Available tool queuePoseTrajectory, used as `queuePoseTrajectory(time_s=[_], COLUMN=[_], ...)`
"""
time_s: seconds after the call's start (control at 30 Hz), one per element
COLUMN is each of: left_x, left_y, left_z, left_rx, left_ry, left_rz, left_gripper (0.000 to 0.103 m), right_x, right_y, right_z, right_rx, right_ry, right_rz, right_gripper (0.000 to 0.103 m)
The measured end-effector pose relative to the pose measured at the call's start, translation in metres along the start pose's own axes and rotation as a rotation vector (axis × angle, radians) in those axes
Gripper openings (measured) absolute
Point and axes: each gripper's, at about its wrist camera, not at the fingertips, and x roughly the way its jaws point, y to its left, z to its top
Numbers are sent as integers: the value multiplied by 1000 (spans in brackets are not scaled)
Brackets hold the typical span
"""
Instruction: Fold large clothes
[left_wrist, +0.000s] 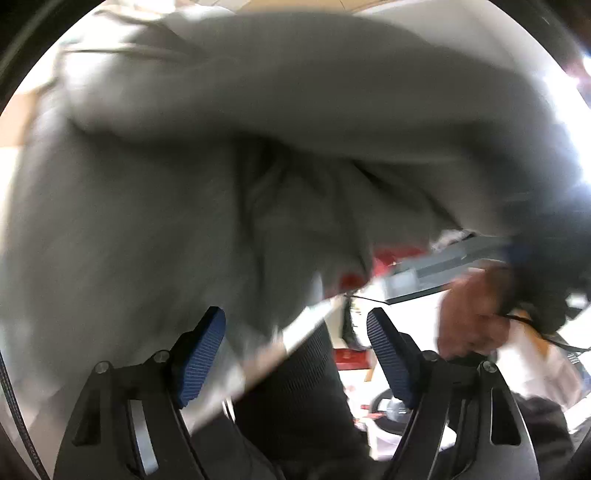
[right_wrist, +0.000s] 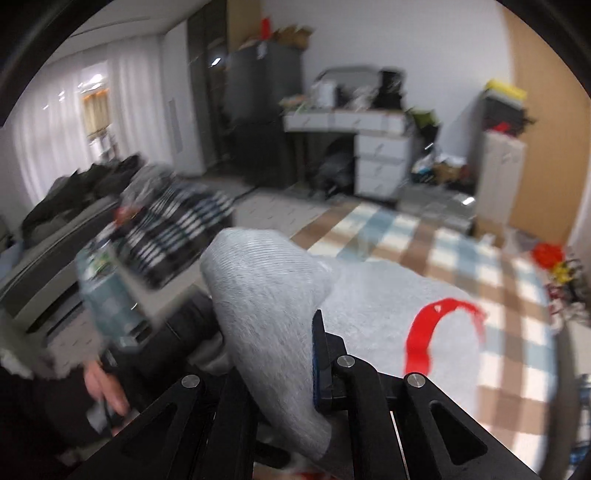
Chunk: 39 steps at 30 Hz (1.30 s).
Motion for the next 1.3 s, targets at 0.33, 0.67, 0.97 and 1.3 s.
queuePoseTrajectory(time_s=[0.33, 0.67, 0.97, 1.3], left_x=[-92, -33, -42, -55], left_y=[15, 35, 9, 21], left_z=[2, 75, 90, 92], left_rx=[-97, -236, -225, -226], left_ry=[-179, 16, 64, 46], left_rz=[9, -158, -201, -76], left_gripper=[75, 88, 87, 87], right_x=[46, 45, 50, 100], right_y=[37, 35, 38, 77], right_z=[-48, -47, -36, -11], right_rx=[-101, -76, -83, -90], right_ry=[136, 77, 50, 171], right_rz=[6, 51, 119, 165], right_gripper=[10, 11, 11, 12])
